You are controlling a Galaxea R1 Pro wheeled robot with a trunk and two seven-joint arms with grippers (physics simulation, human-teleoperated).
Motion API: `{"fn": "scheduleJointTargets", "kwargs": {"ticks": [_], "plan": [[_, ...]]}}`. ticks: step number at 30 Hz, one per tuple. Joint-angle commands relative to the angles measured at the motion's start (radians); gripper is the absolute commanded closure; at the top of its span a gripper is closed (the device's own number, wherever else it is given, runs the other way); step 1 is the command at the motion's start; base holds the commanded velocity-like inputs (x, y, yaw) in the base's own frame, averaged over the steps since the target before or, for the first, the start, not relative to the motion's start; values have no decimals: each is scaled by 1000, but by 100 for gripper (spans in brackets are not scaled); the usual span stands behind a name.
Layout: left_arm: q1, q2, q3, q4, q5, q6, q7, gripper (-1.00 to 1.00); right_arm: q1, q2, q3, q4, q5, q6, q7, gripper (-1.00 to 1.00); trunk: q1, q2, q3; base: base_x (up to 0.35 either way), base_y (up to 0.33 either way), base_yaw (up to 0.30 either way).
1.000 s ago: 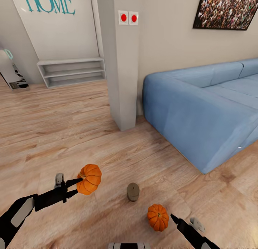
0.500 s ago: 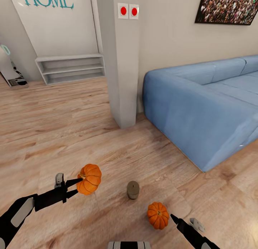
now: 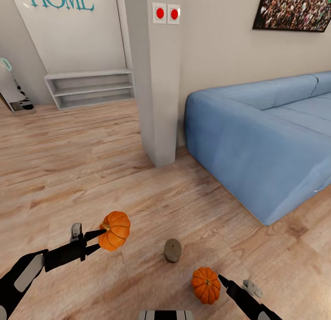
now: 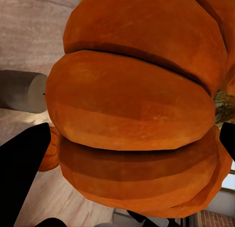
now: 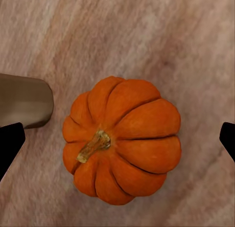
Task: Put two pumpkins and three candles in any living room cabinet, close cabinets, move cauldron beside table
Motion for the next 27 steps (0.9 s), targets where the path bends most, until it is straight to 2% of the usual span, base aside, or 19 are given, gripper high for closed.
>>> {"fn": "scheduleJointTargets", "kwargs": {"ticks": [1,12,19,27], "plan": [[-1,1,-4,0,6,4,0,100,0,0,-3,1,-6,2,3,-100,0,0,-1,5,4,0],[-1,1,-4,0,4,4,1,100,0,-2,-3,0,-9,2,9,-100,0,0,-1,112,1,0],[-1,1,-4,0,5,4,1,100,0,-1,-4,4,-10,13,-15,-100,0,0,-1,71,0,0],[-1,10,-4,0,12,4,0,100,0,1,-3,-4,-10,165,-127,-100,0,0,-1,3,0,0]]}}
